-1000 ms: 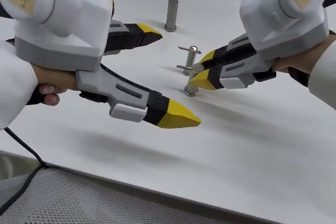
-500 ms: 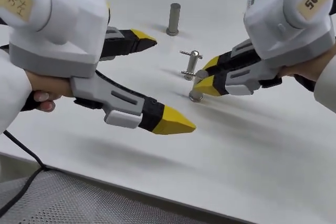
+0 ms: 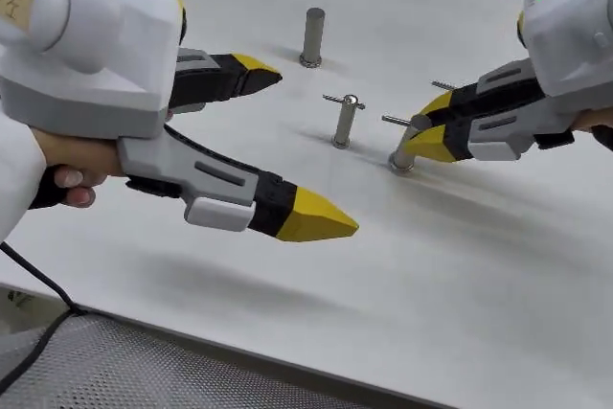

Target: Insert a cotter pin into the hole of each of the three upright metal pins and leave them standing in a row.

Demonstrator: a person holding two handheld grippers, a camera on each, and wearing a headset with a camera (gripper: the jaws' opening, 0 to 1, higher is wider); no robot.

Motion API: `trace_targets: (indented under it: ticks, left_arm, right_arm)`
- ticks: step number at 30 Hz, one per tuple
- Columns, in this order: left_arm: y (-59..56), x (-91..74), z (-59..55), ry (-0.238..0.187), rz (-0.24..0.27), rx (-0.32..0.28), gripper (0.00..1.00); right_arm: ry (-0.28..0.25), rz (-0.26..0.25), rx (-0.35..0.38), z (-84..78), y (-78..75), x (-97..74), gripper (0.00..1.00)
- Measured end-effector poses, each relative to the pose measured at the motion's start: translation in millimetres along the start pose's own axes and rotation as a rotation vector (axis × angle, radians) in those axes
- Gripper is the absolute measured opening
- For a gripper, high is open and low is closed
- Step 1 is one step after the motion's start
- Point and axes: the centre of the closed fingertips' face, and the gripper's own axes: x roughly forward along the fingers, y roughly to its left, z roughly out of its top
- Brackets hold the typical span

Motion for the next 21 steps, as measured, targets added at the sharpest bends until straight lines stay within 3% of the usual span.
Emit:
trace_targets:
  ticks: [11, 15, 21]
  left_arm:
    - [0.8, -2.8, 1.1, -0.01, 0.006, -0.017, 0.99]
    - [3.5, -4.2, 3.5, -0.036, 0.01, -0.036, 0.99]
    - [4.2, -5.1, 1.5, -0.032, 0.014, -0.036, 0.99]
  right_arm:
    - [-0.018, 0.028, 0.01, 1.3, -1.5, 2.5, 0.08]
    - [-0.017, 0.026, 0.003, 1.4, -1.0, 3.7, 0.08]
    - [-0.015, 0.035, 0.002, -0.1, -4.5, 5.7, 0.08]
